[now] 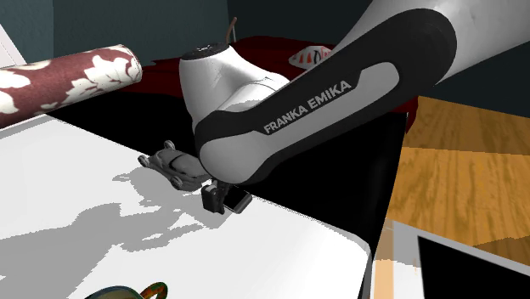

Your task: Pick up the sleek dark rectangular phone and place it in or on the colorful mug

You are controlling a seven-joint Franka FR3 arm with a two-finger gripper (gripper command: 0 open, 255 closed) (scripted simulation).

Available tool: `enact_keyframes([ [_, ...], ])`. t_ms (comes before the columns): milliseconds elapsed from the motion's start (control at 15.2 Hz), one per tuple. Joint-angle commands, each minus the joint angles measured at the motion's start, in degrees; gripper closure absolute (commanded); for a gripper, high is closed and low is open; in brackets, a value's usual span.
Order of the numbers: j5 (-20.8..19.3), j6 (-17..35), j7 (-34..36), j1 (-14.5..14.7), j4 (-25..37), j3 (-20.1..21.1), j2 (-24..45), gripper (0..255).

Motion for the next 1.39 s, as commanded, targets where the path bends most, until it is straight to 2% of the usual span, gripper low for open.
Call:
enact_keyframes([
  [0,0.00,0.00,0.00,0.00,0.00,0.00,0.00,255],
  [594,0.00,0.01,0.00,0.00,0.00,0.00,0.00,255],
  [1320,0.35,-7.39,-0.54,-0.01,3.42,0.11,-3.98,255],
])
